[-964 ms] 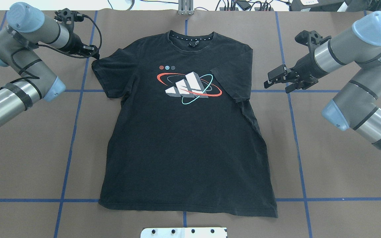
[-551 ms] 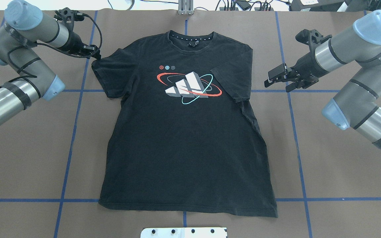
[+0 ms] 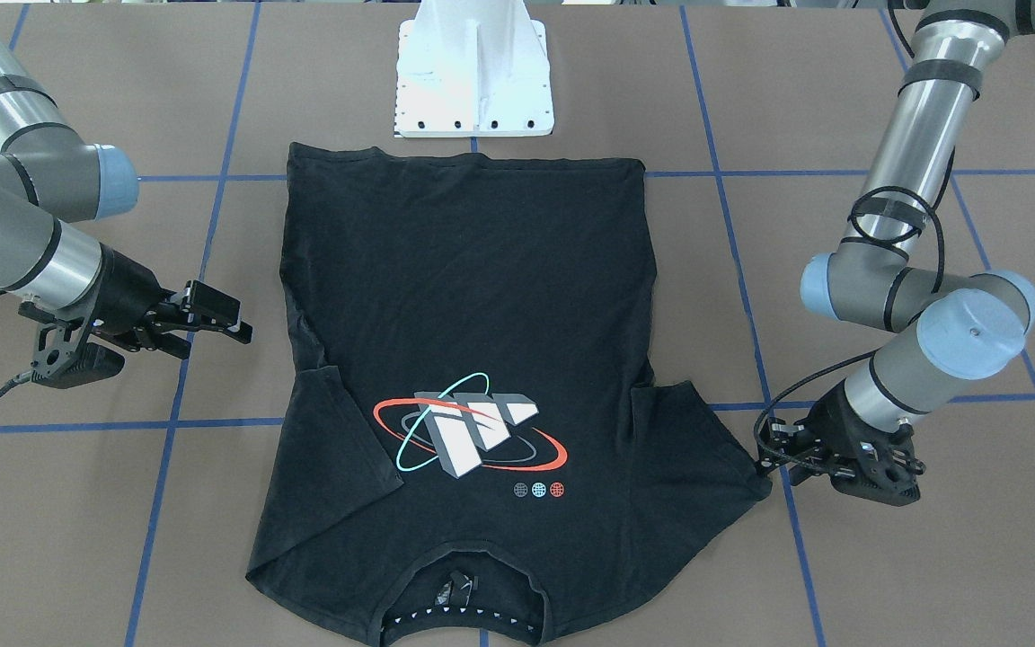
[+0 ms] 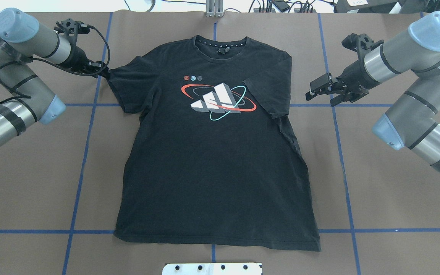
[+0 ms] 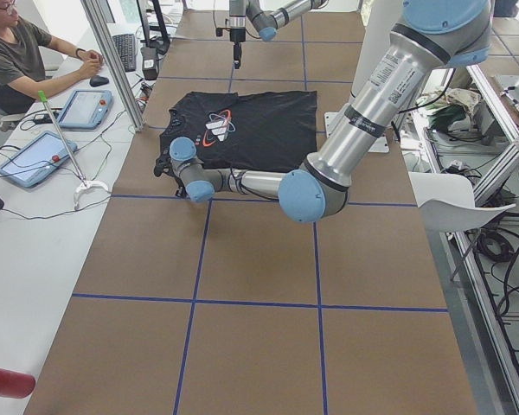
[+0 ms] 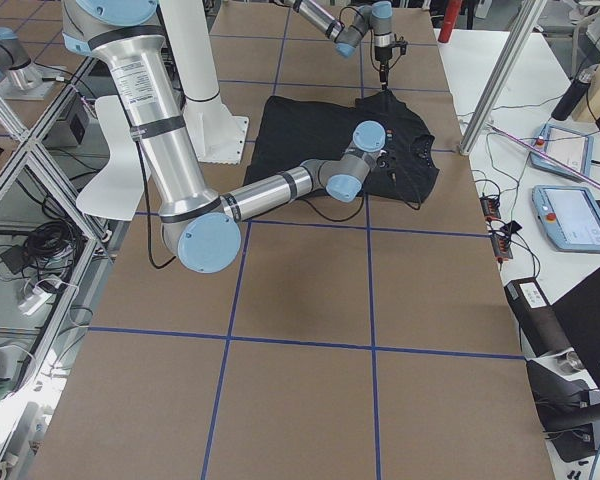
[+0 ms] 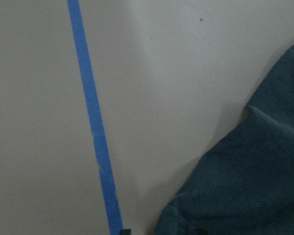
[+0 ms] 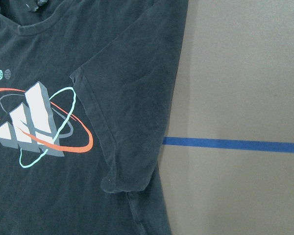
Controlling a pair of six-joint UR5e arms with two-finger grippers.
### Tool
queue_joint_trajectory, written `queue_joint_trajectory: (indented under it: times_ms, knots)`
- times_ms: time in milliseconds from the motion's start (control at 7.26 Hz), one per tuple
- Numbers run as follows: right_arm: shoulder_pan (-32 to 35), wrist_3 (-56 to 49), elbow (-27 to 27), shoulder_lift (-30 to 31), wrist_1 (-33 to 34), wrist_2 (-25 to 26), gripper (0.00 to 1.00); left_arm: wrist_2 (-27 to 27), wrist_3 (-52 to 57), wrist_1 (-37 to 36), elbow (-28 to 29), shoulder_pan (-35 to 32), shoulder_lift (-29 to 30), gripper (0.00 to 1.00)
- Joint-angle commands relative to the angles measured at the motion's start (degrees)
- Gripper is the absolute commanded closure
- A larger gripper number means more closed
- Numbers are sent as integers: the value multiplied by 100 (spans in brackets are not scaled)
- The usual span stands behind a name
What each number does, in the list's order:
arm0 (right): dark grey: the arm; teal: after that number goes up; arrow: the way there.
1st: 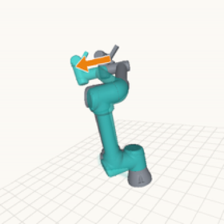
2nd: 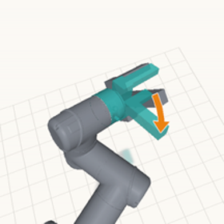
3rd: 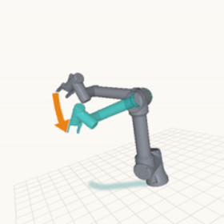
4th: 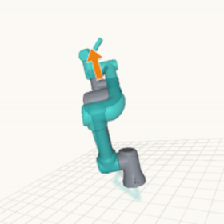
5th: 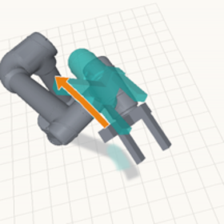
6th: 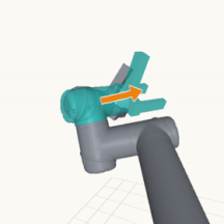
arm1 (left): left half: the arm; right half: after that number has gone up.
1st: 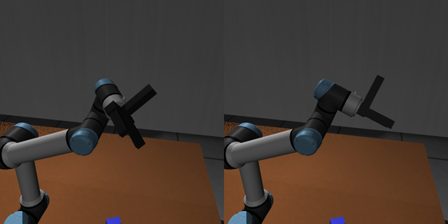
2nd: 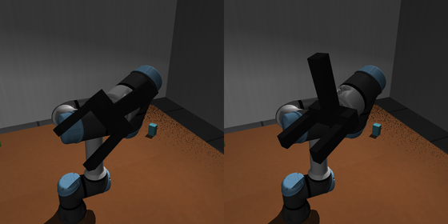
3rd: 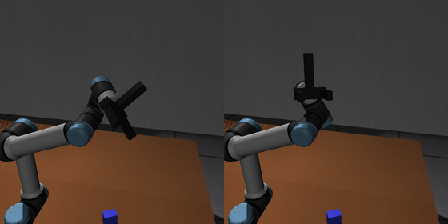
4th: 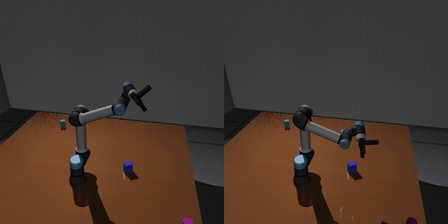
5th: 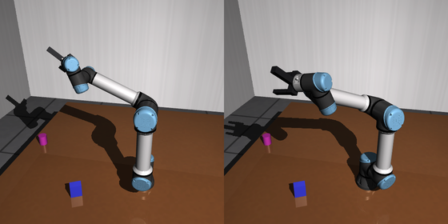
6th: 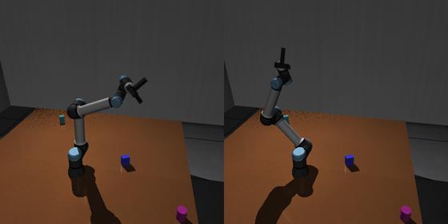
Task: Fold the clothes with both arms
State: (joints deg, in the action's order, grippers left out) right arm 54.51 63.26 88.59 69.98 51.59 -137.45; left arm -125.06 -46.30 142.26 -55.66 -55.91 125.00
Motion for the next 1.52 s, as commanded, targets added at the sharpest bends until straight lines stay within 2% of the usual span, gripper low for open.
queue_joint_trajectory:
  times_ms: [0, 1102, 1240, 1377]
  knots:
    - [7, 2, 0, 7, 0, -10, 0, -1, -125, 4, -15, 28, 15, 47]
    - [7, -15, 0, 16, 0, -1, 0, 61, -81, 30, 222, 72, 174, 49]
    - [7, -15, 0, 16, 0, 8, 0, 104, -81, 21, 223, 72, 174, 55]
    - [7, -15, 0, 16, 0, 8, 0, 157, -81, 21, 223, 89, 182, 74]
